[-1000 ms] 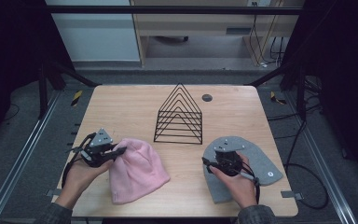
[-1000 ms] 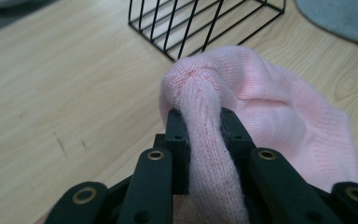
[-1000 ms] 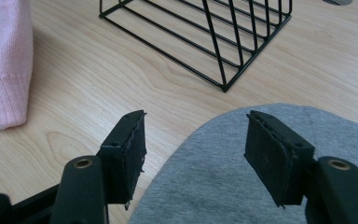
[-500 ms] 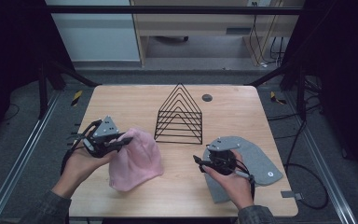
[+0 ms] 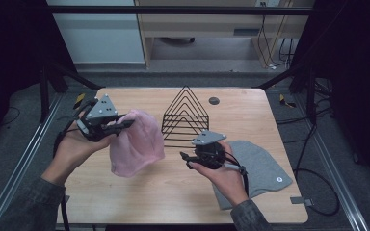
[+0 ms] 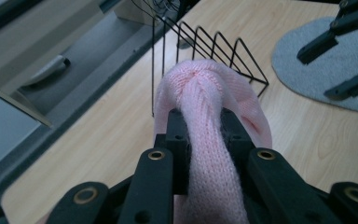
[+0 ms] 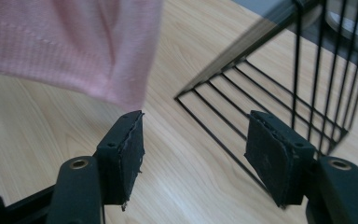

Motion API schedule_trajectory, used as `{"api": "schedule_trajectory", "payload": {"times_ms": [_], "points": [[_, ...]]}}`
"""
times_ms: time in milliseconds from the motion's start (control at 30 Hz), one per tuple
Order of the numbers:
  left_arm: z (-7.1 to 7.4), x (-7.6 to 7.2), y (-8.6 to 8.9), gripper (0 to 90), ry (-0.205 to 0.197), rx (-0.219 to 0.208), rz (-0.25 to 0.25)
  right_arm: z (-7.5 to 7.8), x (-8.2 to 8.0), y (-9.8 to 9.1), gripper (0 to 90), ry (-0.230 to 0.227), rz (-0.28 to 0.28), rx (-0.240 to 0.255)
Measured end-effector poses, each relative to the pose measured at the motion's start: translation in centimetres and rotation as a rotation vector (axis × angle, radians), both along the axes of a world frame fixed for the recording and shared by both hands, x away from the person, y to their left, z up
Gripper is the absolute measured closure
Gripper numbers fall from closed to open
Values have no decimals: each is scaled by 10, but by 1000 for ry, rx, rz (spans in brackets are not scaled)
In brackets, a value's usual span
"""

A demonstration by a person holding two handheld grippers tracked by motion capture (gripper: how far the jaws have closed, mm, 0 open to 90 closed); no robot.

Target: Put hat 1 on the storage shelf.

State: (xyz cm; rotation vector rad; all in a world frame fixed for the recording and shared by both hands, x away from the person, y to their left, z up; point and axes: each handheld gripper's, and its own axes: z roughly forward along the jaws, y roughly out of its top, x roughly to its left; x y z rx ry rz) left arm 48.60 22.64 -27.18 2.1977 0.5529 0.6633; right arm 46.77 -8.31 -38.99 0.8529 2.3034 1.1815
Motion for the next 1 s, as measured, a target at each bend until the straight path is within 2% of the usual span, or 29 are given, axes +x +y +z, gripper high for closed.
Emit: {"api": "schedule_trajectory", "payload": {"times_ms": [67, 100, 200, 233, 267, 433, 500, 567, 600, 633, 667, 700, 733, 800, 833, 1000], "points": [[16, 1, 1, 767, -25, -8, -2, 7, 5, 12, 369, 1, 30, 4], [16, 1, 1, 766, -25, -8, -2, 7, 5, 12, 369, 1, 30, 4], [32, 0, 2, 766, -54, -18, -4, 11, 13, 32, 377, 26, 73, 18], [32, 0, 2, 766, -54, -18, -4, 11, 13, 32, 377, 26, 73, 18], [37, 0, 2, 766, -61, -20, -2, 12, 16, 43, 383, 30, 96, 9], [44, 0, 3, 766, -64, -40, -1, 14, 24, 59, 388, 53, 123, 26], [46, 2, 5, 766, -60, -65, -1, 16, 32, 68, 419, 70, 132, 36], [47, 3, 7, 766, -58, -82, 2, 17, 37, 73, 526, 80, 146, 38], [47, 3, 7, 766, -58, -82, 2, 17, 37, 73, 526, 80, 146, 38], [47, 4, 8, 766, -58, -83, 2, 19, 43, 75, 655, 87, 166, 55], [47, 5, 9, 765, -58, -83, 4, 19, 43, 75, 655, 87, 166, 55], [47, 6, 10, 765, -58, -85, 7, 21, 44, 75, 696, 88, 168, 55], [47, 10, 13, 765, -55, -85, 12, 29, 46, 71, 779, 75, 173, 62], [48, 15, 16, 764, -58, -82, 22, 32, 47, 69, 792, 77, 174, 66], [48, 18, 17, 764, -56, -90, 26, 39, 50, 63, 818, 71, 174, 60], [53, 43, 21, 760, -37, -167, 22, 66, 64, 39, 833, 44, 158, 37]]}}
